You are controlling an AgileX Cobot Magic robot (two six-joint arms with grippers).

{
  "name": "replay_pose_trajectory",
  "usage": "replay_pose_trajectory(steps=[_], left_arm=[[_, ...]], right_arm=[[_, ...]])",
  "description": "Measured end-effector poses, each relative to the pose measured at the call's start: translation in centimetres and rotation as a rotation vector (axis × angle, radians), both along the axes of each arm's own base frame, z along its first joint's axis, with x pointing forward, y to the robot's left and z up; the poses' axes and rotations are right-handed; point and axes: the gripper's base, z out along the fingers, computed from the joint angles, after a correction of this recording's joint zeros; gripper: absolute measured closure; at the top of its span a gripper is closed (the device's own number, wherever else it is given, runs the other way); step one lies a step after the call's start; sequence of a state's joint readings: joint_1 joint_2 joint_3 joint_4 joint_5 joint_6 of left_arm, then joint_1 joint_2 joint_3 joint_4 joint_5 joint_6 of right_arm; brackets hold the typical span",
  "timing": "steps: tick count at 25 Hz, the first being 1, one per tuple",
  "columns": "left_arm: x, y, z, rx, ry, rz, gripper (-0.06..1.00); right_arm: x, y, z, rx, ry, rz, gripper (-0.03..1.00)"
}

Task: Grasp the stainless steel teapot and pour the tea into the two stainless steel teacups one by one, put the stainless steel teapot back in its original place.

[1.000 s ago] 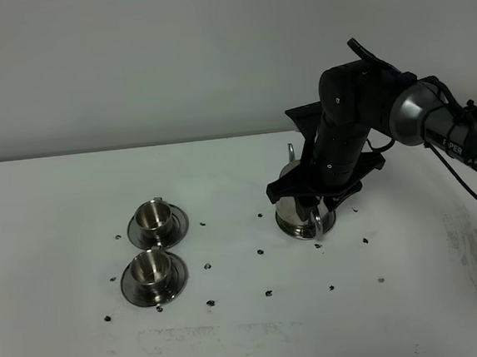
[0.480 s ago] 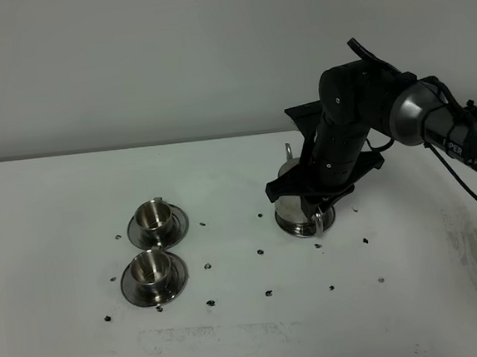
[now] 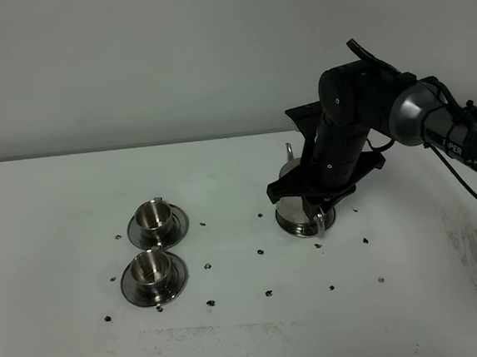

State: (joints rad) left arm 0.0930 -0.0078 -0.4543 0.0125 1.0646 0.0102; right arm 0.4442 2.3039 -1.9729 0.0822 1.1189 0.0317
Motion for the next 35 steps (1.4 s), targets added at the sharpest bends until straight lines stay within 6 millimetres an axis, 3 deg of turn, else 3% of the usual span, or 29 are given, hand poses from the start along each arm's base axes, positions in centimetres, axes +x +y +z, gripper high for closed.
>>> replay_pose_trajectory(steps=[15, 35], left_arm=[[0.0, 0.0, 0.0, 0.0, 0.0, 0.0, 0.48], [0.0, 0.0, 0.0, 0.0, 0.0, 0.0, 0.48]], right_arm=[[0.3, -0.3, 0.0, 0.012, -0.014, -0.007, 0.77], [0.4, -0.3, 1.8, 0.039, -0.065, 0.002, 0.77]])
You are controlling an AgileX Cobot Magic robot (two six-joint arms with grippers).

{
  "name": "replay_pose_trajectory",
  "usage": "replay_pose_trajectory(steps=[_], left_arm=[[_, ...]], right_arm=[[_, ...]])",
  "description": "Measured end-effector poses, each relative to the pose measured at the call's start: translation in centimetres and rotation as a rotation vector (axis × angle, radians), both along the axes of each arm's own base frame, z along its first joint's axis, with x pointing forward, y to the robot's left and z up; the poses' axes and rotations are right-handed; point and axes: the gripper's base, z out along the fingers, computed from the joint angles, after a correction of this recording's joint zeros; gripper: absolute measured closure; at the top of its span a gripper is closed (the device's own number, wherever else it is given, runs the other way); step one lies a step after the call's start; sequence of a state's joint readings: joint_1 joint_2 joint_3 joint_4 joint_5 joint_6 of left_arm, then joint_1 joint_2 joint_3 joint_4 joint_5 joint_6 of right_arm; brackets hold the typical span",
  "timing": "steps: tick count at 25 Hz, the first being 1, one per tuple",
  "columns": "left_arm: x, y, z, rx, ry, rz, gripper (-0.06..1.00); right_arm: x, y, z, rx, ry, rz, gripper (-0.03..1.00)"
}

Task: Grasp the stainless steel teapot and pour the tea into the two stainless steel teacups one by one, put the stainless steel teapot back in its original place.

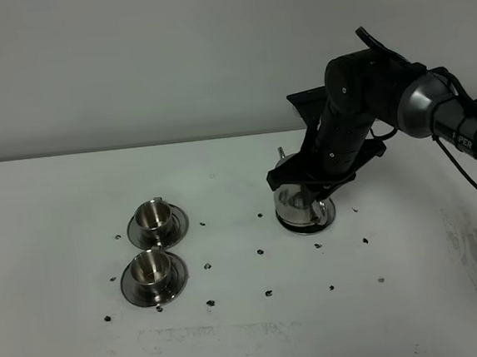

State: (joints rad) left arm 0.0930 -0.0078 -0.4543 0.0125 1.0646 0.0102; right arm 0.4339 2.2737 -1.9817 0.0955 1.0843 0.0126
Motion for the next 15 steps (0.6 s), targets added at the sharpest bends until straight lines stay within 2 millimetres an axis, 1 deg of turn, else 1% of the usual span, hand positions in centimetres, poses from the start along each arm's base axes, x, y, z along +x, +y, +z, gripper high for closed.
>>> replay_pose_trajectory(steps=[8, 15], left_arm=[[0.0, 0.0, 0.0, 0.0, 0.0, 0.0, 0.48], [0.0, 0.0, 0.0, 0.0, 0.0, 0.0, 0.48]], right_arm=[[0.0, 0.1, 2.1, 0.02, -0.034, 0.007, 0.77], [-1.0, 0.0, 5.0, 0.035, -0.064, 0.029, 0.77]])
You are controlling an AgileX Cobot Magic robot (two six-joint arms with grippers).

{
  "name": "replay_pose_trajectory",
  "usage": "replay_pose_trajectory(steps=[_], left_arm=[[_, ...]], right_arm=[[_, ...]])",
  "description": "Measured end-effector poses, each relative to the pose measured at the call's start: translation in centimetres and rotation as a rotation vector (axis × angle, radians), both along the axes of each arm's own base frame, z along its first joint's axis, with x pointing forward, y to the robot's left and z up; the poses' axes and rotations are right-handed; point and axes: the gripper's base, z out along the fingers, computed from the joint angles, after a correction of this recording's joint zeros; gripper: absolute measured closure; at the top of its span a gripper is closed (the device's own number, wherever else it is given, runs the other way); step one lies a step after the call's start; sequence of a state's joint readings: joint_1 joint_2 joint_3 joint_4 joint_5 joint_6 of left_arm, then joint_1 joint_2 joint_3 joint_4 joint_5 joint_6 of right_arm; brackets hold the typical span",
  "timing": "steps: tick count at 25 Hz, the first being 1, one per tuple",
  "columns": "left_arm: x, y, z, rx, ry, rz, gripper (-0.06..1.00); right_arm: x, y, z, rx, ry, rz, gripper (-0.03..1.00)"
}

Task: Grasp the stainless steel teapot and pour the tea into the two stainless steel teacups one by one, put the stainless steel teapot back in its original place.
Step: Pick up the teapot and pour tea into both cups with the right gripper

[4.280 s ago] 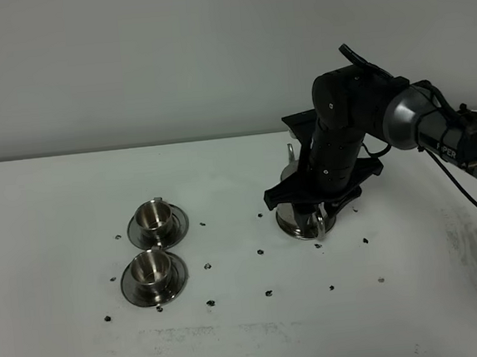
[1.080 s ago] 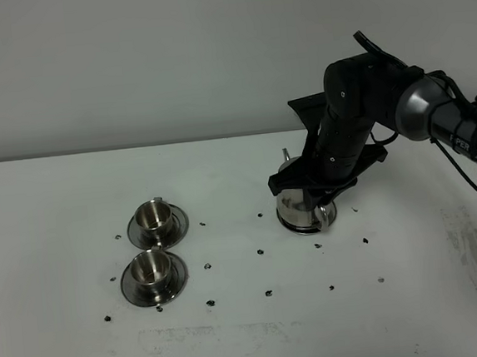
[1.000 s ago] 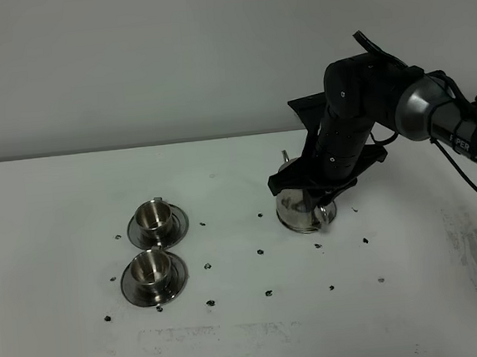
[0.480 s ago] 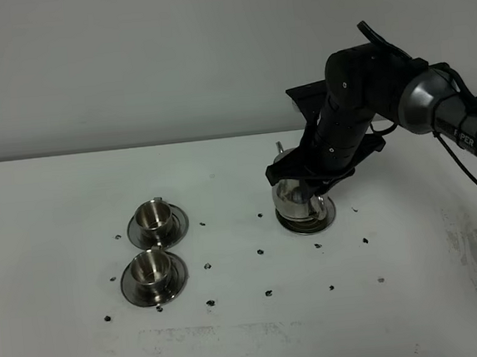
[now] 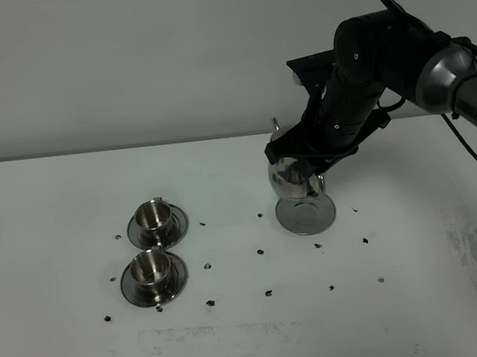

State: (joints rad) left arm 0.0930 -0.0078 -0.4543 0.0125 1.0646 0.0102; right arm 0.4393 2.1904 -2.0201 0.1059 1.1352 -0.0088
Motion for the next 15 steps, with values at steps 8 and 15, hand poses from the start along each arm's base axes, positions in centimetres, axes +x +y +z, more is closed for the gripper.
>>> replay_pose_trajectory(steps=[8, 15], left_arm=[[0.0, 0.0, 0.0, 0.0, 0.0, 0.0, 0.48], [0.0, 0.0, 0.0, 0.0, 0.0, 0.0, 0.48]], right_arm=[[-2.2, 2.3, 2.2, 0.03, -0.013, 0.074, 0.77], [-3.5, 4.0, 2.1, 0.011, 0.013, 0.122, 0.77]])
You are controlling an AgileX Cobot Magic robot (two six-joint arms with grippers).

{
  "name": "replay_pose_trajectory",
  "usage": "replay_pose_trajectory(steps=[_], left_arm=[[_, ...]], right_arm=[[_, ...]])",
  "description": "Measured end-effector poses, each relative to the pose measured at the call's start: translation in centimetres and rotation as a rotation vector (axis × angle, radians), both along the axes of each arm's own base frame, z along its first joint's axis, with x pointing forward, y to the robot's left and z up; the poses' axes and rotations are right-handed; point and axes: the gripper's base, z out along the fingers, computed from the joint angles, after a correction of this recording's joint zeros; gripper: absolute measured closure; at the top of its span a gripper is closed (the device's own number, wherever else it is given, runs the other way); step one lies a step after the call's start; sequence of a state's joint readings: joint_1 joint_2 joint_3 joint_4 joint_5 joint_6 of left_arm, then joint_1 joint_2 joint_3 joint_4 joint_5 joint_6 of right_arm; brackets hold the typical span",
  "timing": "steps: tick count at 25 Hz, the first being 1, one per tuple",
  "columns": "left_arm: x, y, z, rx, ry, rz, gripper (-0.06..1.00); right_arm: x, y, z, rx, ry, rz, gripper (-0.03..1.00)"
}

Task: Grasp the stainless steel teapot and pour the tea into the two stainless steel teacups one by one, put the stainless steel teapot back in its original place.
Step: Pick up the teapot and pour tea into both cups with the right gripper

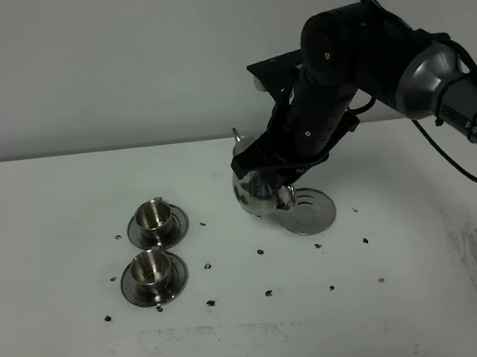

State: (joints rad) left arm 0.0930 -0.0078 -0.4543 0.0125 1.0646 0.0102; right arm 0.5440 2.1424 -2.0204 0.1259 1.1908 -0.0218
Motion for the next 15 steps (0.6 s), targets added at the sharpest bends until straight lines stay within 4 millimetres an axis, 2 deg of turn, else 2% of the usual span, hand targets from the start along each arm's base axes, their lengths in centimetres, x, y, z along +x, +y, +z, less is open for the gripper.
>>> replay_pose_trajectory(steps=[6, 10, 15], left_arm=[[0.0, 0.0, 0.0, 0.0, 0.0, 0.0, 0.48], [0.0, 0.0, 0.0, 0.0, 0.0, 0.0, 0.48], [0.0, 0.0, 0.0, 0.0, 0.0, 0.0, 0.48]], right_arm=[[-1.3, 0.8, -0.6, -0.029, 0.023, 0.03, 0.77], [-2.5, 0.5, -1.0, -0.039, 0.029, 0.034, 0.77], [-4.6, 0.8, -0.4, -0.026, -0.008, 0.059, 0.77]])
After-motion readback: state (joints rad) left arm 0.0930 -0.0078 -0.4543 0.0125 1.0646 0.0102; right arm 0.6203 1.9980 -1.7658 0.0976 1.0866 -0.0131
